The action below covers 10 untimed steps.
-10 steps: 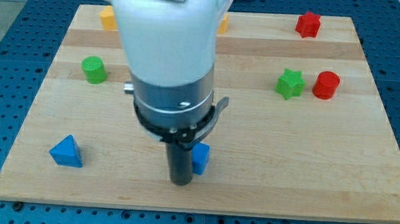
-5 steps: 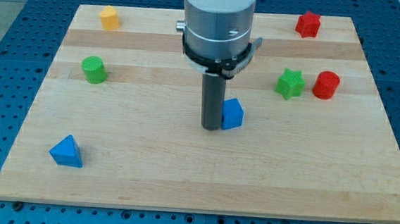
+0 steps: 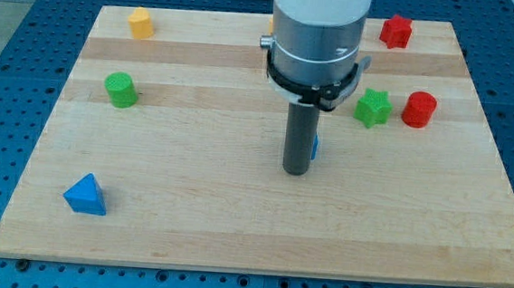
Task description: Move the cube left to the green star
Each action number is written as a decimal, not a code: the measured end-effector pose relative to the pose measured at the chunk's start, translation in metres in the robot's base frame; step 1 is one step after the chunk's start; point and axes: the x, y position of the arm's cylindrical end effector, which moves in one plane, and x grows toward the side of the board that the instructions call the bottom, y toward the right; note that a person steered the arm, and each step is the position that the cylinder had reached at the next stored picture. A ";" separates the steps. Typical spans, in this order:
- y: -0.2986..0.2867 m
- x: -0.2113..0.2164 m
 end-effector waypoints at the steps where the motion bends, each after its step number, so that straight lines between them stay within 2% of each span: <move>1: 0.000 -0.014; 5: 0.002 -0.061; 7: -0.002 -0.067; 9: -0.031 -0.069; 10: -0.032 -0.084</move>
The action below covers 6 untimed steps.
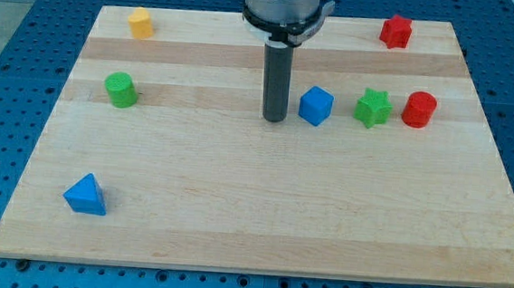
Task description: Move the cube left to the green star
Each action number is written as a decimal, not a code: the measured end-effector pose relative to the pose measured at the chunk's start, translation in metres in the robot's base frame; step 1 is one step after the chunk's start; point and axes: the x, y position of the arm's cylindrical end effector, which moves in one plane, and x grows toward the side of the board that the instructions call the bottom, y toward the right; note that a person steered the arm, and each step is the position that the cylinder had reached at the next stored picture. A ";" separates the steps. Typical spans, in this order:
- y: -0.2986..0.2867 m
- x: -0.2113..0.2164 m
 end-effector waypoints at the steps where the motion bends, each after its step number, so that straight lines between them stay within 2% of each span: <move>1: 0.001 -0.014; 6: 0.043 -0.014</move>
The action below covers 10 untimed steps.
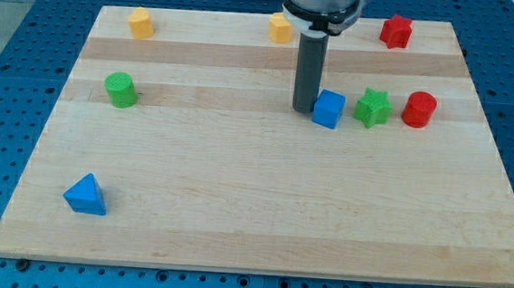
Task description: Move the cube left to the green star
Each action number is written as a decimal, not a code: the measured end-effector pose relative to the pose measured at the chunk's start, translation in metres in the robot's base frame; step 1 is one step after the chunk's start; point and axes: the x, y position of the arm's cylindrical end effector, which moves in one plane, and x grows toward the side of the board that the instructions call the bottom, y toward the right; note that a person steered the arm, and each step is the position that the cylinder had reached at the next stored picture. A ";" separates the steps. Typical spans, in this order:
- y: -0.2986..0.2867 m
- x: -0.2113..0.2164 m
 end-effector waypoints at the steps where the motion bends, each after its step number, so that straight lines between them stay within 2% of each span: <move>1: -0.002 0.000; 3: -0.011 0.033; 8: 0.002 0.022; 10: -0.014 0.114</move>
